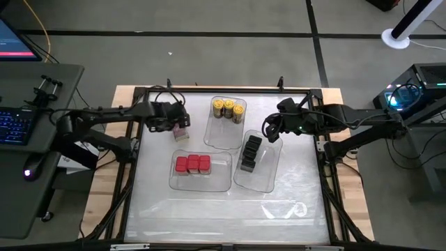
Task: Sort spices by type
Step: Put the red seasoning can into the left transparent bin
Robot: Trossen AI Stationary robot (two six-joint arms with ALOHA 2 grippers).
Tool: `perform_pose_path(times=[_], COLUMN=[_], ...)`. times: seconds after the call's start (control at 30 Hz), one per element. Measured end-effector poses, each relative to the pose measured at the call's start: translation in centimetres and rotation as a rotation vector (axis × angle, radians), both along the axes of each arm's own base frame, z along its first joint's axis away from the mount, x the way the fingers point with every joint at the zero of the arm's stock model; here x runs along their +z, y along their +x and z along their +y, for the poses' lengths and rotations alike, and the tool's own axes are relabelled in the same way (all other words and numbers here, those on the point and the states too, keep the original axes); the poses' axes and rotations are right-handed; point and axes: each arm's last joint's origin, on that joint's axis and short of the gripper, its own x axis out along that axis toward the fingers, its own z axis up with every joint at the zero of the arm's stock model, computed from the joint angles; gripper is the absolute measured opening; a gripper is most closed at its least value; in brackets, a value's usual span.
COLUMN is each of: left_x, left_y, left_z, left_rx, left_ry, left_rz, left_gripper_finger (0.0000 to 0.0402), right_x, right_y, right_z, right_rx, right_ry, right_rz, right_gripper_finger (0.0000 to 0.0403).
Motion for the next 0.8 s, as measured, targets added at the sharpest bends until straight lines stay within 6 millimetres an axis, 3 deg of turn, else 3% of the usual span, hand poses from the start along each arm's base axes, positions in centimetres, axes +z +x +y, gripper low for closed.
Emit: perform_pose_path(times=[0.17,0.47,0.8], left_x=[0.1,0.2,0.1], left_y=[0.5,0.6,0.0], left_z=[-0.4,-0.4,1.3], left_rx=[0.066,-0.137,-0.165], left_ry=[0.099,0.176,0.105], left_rz=[-0.015,0.083,0.068], left_gripper_finger=[0.0294,0.0294,0.0311], right_x=[0.0,-0.1,-0.1], right_y=[0.0,0.0,0.0], right_z=[0.0,0.1,0.1], right_rx=[0.026,0.035,0.038], right_ry=[0.003,0.018,0.014], right_rz=[0.009,0.01,0.012], right_gripper_finger=[0.0,0.0,0.0])
